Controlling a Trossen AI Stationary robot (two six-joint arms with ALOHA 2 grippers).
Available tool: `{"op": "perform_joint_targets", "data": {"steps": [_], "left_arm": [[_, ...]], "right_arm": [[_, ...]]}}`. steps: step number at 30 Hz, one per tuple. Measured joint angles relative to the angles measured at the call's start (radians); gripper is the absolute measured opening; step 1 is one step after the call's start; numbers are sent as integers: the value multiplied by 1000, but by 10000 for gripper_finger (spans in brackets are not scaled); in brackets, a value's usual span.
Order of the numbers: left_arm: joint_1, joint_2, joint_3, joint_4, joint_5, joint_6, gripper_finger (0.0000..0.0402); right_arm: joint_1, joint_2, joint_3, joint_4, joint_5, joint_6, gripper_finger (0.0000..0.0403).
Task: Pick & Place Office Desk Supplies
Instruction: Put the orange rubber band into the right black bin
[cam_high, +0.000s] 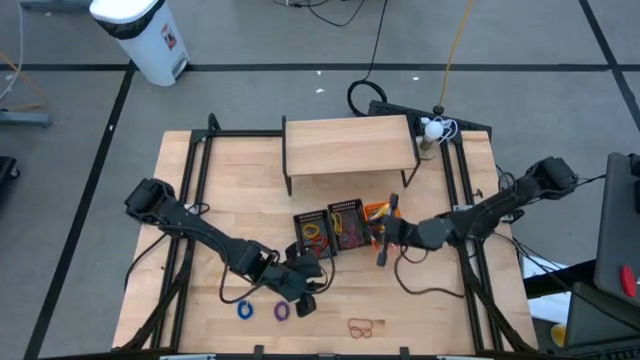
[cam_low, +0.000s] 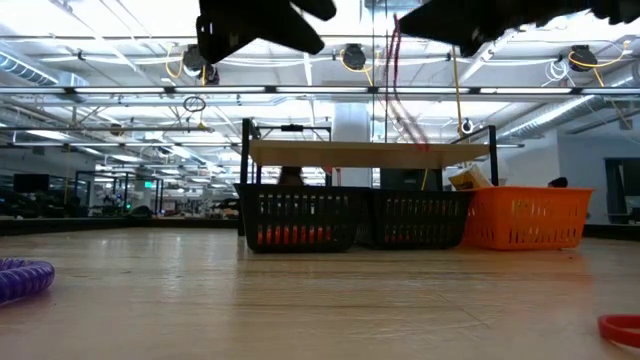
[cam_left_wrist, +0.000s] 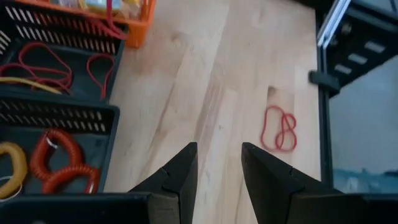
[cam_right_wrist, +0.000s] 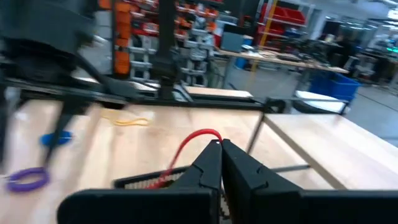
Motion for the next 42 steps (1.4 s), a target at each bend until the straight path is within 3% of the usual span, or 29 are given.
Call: {"op": "perform_joint_targets", "data": {"steps": [6,16,29,35,42], "left_arm": [[-28,0,0,20,-19,-25,124],[-69,0,0,130,-18,33,124],[-82,0,0,134,-11,49,124],[-82,0,0,134,-11,75,124],[-75,0,0,134,-11,75,124]], "right_arm": [[-63,3,0,-23,-3,11,0],[-80,3,0,-23,-6,11,0],[-96,3,0,-39,-47,75,2],[-96,2,1,-75,-62,73,40],[-96,2,1,-92,-62,112,124]]}}
